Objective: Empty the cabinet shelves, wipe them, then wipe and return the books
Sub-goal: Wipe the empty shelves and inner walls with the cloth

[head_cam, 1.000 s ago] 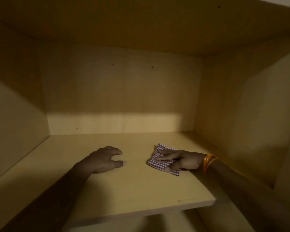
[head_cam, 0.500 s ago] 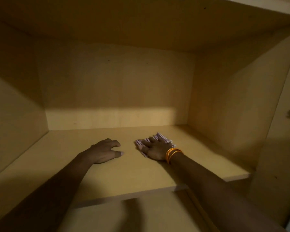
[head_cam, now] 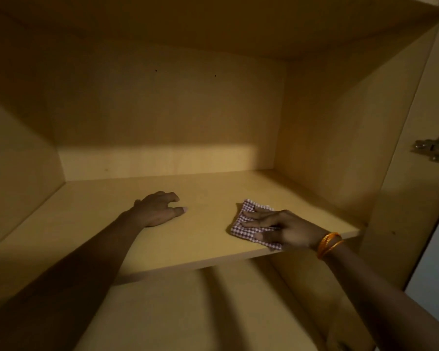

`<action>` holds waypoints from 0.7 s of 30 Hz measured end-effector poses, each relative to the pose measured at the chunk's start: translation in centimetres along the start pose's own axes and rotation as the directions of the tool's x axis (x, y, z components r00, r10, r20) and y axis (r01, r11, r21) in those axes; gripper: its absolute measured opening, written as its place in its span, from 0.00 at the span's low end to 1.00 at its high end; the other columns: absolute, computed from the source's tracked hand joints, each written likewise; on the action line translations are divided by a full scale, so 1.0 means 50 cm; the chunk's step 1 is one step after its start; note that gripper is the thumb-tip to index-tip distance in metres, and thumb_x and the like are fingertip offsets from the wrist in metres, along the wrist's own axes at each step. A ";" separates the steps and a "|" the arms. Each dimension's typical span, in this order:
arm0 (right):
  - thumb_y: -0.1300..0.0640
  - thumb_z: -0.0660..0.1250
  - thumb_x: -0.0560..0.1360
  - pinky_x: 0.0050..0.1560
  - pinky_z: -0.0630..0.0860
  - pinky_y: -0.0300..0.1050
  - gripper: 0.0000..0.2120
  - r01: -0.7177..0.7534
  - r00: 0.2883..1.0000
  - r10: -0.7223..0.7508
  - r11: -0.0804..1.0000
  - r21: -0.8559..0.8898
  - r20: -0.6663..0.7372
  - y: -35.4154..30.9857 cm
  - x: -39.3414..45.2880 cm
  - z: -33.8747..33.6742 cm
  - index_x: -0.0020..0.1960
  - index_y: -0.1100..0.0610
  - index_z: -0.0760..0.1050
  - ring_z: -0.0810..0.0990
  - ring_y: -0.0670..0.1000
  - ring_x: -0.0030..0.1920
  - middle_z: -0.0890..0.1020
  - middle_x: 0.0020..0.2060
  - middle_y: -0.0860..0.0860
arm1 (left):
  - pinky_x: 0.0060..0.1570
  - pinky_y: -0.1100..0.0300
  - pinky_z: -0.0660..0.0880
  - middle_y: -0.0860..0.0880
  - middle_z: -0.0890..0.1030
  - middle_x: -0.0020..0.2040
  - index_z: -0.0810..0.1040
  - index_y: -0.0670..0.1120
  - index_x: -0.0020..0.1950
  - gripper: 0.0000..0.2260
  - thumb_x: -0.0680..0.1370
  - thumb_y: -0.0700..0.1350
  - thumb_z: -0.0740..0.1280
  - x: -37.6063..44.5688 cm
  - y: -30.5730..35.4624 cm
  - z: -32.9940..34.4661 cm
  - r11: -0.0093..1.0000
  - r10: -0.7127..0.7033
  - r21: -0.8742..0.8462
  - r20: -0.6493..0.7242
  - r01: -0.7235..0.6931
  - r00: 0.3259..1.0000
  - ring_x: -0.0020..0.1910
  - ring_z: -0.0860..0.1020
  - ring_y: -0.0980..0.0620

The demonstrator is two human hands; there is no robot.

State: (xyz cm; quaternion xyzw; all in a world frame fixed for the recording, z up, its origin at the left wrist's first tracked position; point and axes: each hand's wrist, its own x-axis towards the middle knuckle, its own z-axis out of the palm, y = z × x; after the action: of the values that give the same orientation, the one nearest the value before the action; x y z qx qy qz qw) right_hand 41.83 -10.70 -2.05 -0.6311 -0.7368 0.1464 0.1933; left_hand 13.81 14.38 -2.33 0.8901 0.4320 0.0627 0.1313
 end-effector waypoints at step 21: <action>0.24 0.37 0.74 0.72 0.40 0.76 0.36 -0.191 0.976 0.216 0.920 -0.344 0.035 -0.238 0.297 0.176 0.79 0.35 0.50 0.42 0.61 0.81 0.50 0.81 0.44 | 0.78 0.44 0.53 0.53 0.56 0.83 0.61 0.63 0.79 0.29 0.79 0.70 0.52 -0.107 -0.187 -0.035 0.975 -0.223 0.003 -0.042 0.223 0.974 0.81 0.55 0.47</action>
State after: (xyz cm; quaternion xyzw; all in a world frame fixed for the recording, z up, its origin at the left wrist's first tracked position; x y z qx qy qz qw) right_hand 25.40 2.28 -2.86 -0.7222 -0.6880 0.0598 0.0391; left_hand 3.08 16.04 -3.32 0.8350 0.5319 0.0644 0.1249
